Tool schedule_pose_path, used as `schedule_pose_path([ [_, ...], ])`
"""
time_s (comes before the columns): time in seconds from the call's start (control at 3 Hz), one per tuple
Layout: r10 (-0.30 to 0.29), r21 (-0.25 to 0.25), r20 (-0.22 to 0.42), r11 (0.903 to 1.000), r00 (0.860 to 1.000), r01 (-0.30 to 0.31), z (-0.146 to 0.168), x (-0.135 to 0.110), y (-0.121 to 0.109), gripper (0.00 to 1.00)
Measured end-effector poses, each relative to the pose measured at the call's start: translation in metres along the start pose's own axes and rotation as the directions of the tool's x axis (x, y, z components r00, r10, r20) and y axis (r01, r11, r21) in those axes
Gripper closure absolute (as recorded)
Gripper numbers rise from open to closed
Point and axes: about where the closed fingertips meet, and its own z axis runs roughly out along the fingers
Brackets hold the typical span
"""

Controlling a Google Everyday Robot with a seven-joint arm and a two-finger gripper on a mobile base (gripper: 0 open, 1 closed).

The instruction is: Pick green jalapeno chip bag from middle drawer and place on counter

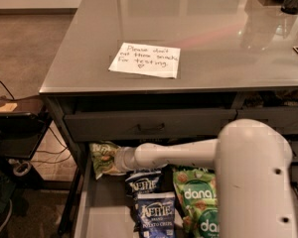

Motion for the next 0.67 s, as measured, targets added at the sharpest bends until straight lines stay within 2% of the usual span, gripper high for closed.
schedule_pose_path([
  [0.33, -0.052, -0.025, 0.097, 0.9982, 0.994, 0.055, -0.019, -0.038, 0.016, 1.0],
  [0.67, -0.067, -0.022, 0.122, 0.9973, 0.99, 0.07, -0.043, -0.061, 0.029, 1.0],
])
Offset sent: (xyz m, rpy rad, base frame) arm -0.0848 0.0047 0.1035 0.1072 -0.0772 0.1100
